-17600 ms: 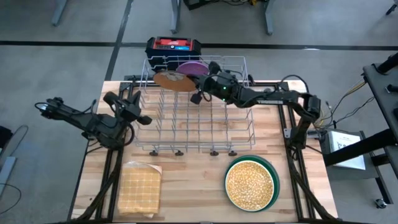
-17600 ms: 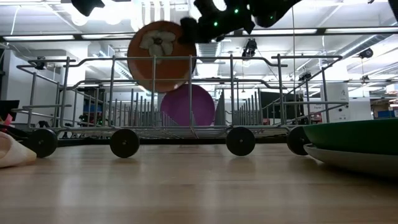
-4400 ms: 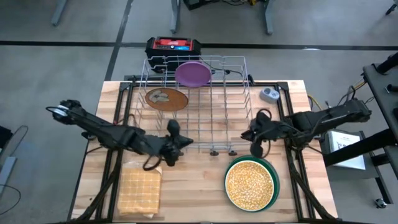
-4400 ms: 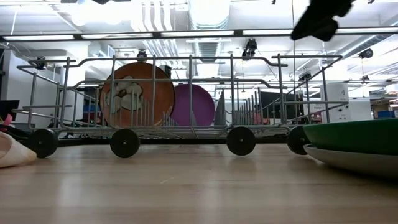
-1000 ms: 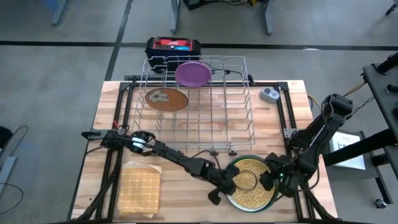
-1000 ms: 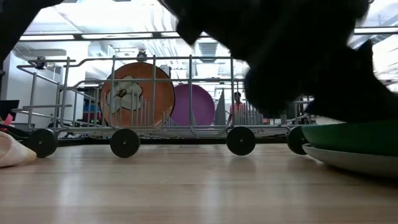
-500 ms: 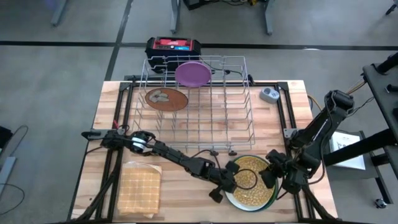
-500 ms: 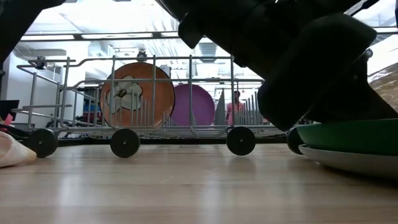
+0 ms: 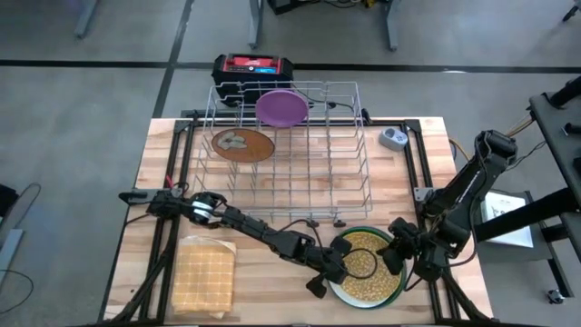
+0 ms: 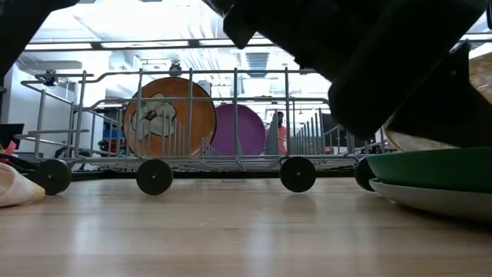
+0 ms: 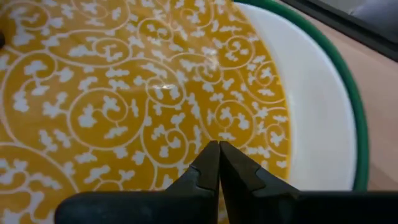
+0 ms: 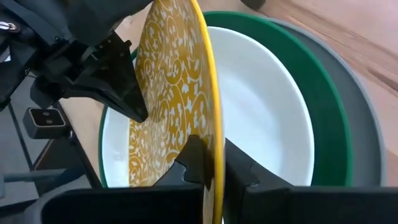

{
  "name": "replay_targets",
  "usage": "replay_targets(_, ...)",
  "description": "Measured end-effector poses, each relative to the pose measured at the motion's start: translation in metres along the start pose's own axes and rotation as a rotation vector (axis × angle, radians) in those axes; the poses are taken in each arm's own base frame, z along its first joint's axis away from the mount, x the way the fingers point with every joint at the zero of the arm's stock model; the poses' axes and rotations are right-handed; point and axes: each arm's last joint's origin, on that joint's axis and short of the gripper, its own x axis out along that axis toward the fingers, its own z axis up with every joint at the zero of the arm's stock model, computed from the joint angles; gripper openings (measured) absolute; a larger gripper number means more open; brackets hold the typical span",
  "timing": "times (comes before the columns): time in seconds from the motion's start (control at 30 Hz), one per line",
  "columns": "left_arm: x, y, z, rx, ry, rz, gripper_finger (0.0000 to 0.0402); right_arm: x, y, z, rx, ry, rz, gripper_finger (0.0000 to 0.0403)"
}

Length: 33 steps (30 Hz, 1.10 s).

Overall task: Sort dishes
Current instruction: Put the yellow plate into the dish rack

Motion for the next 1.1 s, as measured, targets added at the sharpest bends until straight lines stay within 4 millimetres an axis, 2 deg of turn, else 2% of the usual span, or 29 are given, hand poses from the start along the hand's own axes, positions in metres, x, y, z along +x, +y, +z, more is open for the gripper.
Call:
replay_targets(0.47, -0.016, 0.01, 0.029, 0.013, 0.01, -0.017, 0.0, -0.002, -0.004, 0.002, -0.062, -0.014, -0.019, 0.0002)
replay_targets(0.63, -0.032, 0.018, 0.051, 0.058, 0.018, -0.023, 0.0, -0.007, 0.002, 0.004, -0.108, -0.013, -0.009, 0.0002)
replay_targets(0.83, -0.048, 0.022, 0.067, 0.084, 0.052, -0.041, 0.0, -0.023, 0.012, 0.012, -0.18, -0.026, -0.046, 0.0001)
replay_targets(1.1, -0.088, 0.029, 0.088, 0.105, 0.069, -0.002, 0.0, -0.035, 0.019, 0.018, -0.242, -0.046, -0.067, 0.0001)
